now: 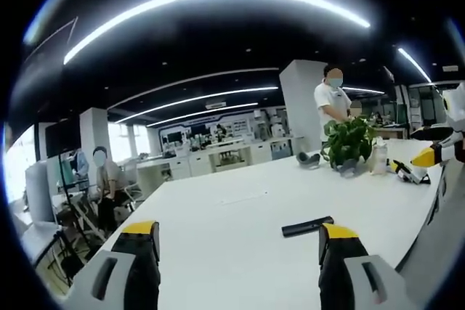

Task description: Press the specified remote control buttons in sequence, fully releasing each button before pressing the next.

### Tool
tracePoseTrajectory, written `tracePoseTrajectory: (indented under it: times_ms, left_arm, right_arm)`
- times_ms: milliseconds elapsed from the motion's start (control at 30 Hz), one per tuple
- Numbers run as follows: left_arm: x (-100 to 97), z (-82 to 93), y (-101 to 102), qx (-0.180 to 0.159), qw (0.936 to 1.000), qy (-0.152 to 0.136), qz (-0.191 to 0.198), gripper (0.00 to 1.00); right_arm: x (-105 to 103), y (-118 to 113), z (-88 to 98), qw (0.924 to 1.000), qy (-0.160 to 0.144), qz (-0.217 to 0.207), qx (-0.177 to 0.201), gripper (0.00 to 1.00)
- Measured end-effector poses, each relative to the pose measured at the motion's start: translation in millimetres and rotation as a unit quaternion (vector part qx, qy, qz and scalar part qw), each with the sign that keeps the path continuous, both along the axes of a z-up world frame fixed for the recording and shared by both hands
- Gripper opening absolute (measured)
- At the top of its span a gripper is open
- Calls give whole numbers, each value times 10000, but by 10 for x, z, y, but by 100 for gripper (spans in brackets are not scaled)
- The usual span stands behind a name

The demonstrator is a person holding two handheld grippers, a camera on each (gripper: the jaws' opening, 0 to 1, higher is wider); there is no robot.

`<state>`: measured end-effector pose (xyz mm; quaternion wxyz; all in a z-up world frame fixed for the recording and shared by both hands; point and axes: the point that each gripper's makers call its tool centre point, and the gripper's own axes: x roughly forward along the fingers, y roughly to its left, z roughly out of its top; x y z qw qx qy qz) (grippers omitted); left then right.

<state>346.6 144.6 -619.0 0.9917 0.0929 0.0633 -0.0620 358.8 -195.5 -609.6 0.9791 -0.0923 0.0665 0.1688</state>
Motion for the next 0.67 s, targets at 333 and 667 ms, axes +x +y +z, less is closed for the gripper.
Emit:
tracePoseTrajectory:
  times_ms: [333,667]
  left_arm:
    - [-1,70,-31,-137,9996,-207,-119,95]
    - [-8,164,-39,-464,9978,-439,-165,90]
  right_arm:
    - [10,50,234,9970,-607,147,459,100]
    - [15,76,245,9956,-567,214,720,98]
